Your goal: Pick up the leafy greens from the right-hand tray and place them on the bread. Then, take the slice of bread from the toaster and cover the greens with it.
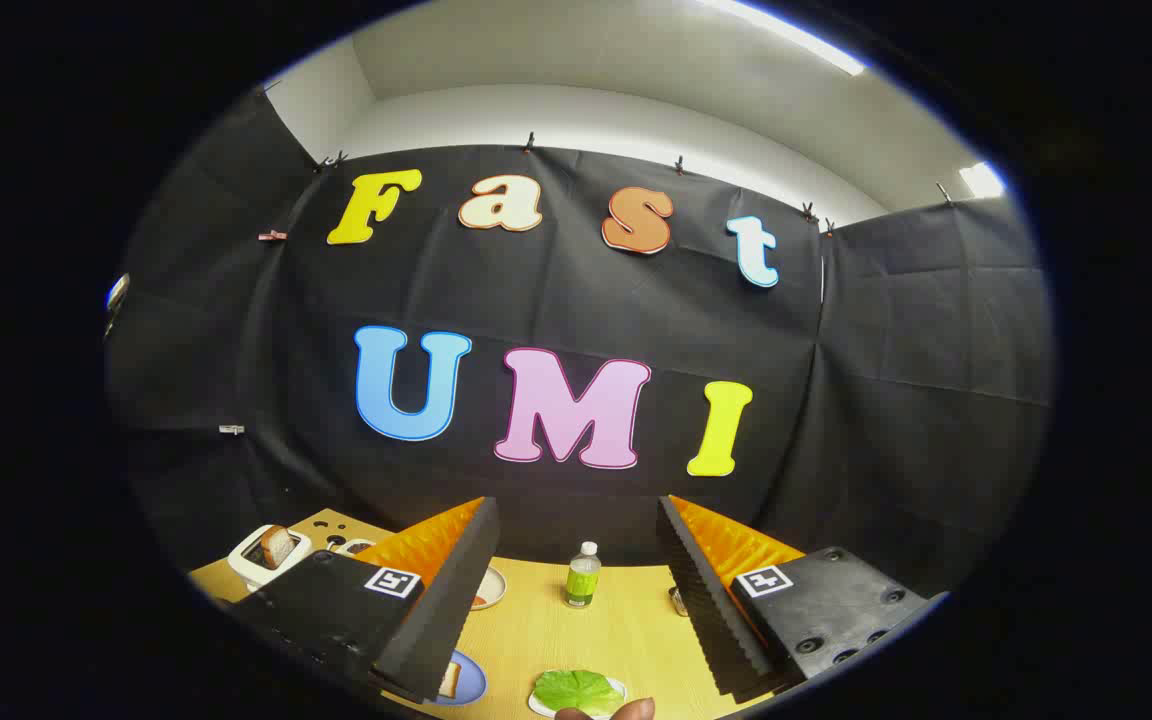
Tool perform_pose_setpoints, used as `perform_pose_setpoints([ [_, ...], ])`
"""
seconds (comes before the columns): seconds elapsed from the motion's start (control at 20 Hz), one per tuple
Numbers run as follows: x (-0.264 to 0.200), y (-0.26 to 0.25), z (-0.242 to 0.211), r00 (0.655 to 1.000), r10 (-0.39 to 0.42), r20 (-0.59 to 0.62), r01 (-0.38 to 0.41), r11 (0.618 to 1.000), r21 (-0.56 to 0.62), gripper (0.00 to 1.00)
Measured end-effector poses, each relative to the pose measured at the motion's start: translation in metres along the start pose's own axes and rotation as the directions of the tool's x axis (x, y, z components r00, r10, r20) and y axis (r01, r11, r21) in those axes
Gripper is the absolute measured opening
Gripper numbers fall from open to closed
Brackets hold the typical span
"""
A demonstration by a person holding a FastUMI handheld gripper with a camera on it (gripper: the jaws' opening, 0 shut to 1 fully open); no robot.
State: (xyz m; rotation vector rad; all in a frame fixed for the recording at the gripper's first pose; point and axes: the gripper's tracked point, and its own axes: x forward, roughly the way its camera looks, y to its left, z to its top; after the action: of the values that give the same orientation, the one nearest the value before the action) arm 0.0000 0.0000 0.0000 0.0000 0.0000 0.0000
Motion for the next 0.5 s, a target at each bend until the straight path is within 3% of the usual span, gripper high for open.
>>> perform_pose_setpoints([
  [0.5, 0.0043, 0.0052, -0.0068, 1.000, 0.012, -0.020, -0.012, 1.000, 0.013, 0.98],
])
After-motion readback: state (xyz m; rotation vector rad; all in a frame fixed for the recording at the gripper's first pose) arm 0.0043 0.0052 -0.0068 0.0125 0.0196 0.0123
